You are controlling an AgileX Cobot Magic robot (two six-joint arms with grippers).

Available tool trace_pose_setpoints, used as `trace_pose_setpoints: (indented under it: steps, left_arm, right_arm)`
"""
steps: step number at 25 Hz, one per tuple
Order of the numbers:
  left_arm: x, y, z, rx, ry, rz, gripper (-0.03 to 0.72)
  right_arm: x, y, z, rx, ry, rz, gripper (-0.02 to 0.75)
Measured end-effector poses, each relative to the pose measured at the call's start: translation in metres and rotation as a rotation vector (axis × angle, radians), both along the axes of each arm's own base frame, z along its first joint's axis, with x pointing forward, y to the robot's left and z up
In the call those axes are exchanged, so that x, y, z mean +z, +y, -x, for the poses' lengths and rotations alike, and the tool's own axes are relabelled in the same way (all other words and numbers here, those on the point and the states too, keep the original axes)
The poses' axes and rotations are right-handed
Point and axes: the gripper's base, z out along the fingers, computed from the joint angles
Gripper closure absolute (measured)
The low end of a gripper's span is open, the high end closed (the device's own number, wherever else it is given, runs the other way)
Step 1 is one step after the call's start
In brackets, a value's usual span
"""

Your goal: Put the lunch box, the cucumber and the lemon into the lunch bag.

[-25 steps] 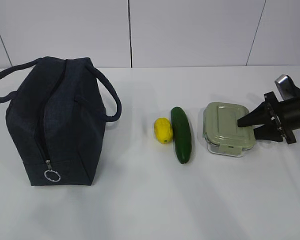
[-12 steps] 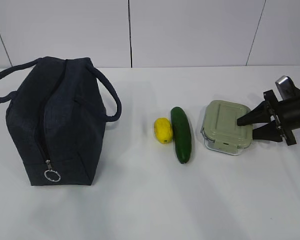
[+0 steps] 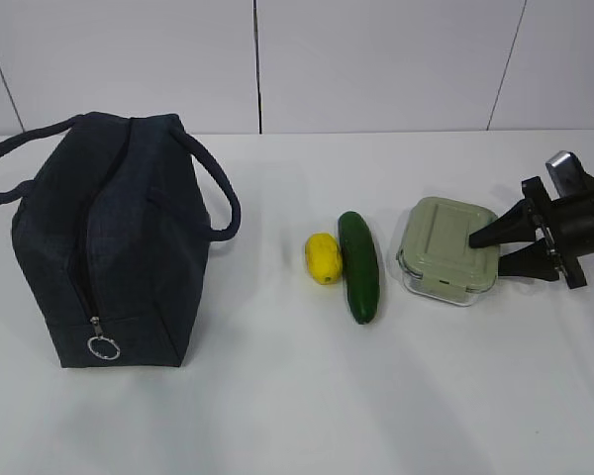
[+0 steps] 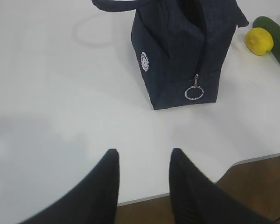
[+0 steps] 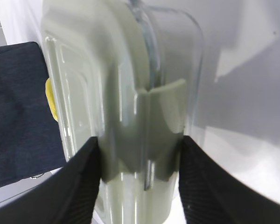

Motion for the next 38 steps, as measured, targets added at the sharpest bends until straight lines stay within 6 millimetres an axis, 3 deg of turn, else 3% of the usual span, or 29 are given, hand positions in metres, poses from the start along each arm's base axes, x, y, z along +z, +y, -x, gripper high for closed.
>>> trace_pose_setpoints:
  steps: [38]
  left_arm:
    - [0.0004, -0.0023, 0.0003, -0.016, 0.001, 0.024, 0.449]
  right_arm:
    - [0.0002, 0.0027, -0.0026, -0.021, 0.0, -0.005, 0.363]
